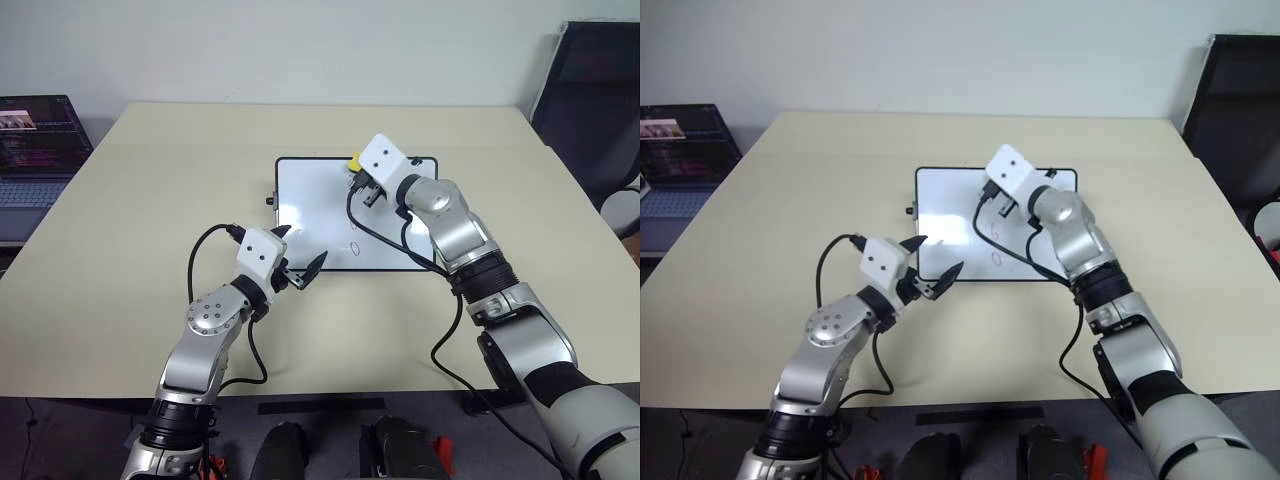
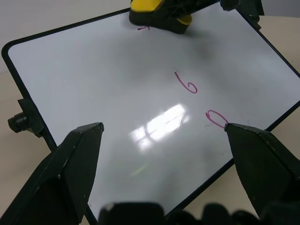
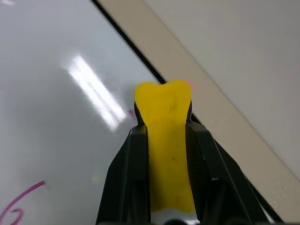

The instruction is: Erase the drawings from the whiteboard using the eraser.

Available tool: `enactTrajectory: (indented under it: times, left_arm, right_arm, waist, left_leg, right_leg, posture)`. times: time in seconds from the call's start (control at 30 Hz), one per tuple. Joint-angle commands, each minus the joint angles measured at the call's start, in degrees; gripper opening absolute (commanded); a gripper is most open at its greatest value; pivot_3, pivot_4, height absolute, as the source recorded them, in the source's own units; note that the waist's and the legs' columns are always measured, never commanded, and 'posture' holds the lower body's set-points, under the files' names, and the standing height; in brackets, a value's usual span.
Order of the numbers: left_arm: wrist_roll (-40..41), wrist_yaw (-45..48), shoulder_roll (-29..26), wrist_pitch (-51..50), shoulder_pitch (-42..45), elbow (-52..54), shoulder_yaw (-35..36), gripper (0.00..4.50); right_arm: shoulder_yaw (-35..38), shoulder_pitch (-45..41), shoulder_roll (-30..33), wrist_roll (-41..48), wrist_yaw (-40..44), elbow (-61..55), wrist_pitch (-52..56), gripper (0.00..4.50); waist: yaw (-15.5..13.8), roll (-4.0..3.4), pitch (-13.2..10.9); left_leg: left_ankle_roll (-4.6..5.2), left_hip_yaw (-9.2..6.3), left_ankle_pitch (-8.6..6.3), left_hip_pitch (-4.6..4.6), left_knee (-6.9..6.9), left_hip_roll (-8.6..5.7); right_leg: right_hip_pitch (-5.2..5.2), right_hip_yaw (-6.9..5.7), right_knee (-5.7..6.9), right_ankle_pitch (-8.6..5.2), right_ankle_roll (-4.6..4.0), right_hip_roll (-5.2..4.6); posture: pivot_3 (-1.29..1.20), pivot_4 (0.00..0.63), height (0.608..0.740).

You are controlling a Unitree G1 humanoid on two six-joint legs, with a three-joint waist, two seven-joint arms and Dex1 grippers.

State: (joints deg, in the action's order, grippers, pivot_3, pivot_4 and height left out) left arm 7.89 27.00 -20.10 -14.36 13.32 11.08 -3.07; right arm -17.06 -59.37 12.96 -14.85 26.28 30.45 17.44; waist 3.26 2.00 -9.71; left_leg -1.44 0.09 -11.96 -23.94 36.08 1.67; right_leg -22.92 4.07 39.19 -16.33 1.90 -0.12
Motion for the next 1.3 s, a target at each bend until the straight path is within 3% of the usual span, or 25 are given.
enactTrajectory:
  times: [0.03,0.37,0.67,0.97,1.3]
  left_arm:
    - [0.1,-0.2,-0.2,0.7,-0.2,2.8,0.6,4.5]
    - [0.0,-1.0,-0.1,0.4,-0.9,3.4,1.0,4.5]
    - [0.1,-0.2,0.3,0.9,0.7,1.6,0.2,4.5]
    - [0.1,0.6,0.0,1.4,2.0,0.1,0.3,4.5]
    - [0.2,0.4,-0.6,1.1,0.7,1.3,0.9,4.5]
  right_arm:
    - [-1.7,0.3,-0.3,-0.9,2.4,1.5,1.3,0.8]
    - [-1.1,-0.4,-0.7,-0.9,2.7,1.4,0.3,0.8]
    - [5.9,-3.6,-1.5,0.9,-8.1,3.0,-2.9,0.8]
    - [4.7,-1.9,-1.0,0.4,-6.7,1.9,-1.6,0.8]
    - [0.9,3.0,-1.3,0.4,1.3,-3.8,1.0,0.8]
  waist:
    - [0.0,0.0,0.0]
    - [0.0,0.0,0.0]
    - [0.0,-0.02,-0.1]
    - [0.0,-0.02,-0.1]
    - [0.0,-0.02,-0.1]
  left_leg:
    - [0.0,-0.01,0.0,0.07,0.0,0.0]
    - [0.0,-0.06,0.0,0.55,-0.01,0.0]
    - [0.0,-0.07,-0.01,0.49,-0.03,-0.02]
    - [0.0,-0.08,-0.03,0.13,-0.11,-0.02]
    - [0.0,-0.1,-0.03,0.14,-0.09,-0.02]
  right_leg:
    - [0.09,-0.01,-0.01,0.0,0.0,0.0]
    - [0.65,-0.05,-0.18,-0.02,0.0,0.0]
    - [0.61,-0.05,-0.21,-0.02,0.01,-0.01]
    - [0.26,-0.06,-0.24,-0.02,0.0,-0.02]
    - [0.28,-0.07,-0.22,-0.02,0.01,-0.02]
  posture:
    - [0.0,0.15,0.74]
    - [0.0,0.15,0.74]
    - [0.0,0.15,0.74]
    - [0.0,0.15,0.74]
    - [0.0,0.15,0.74]
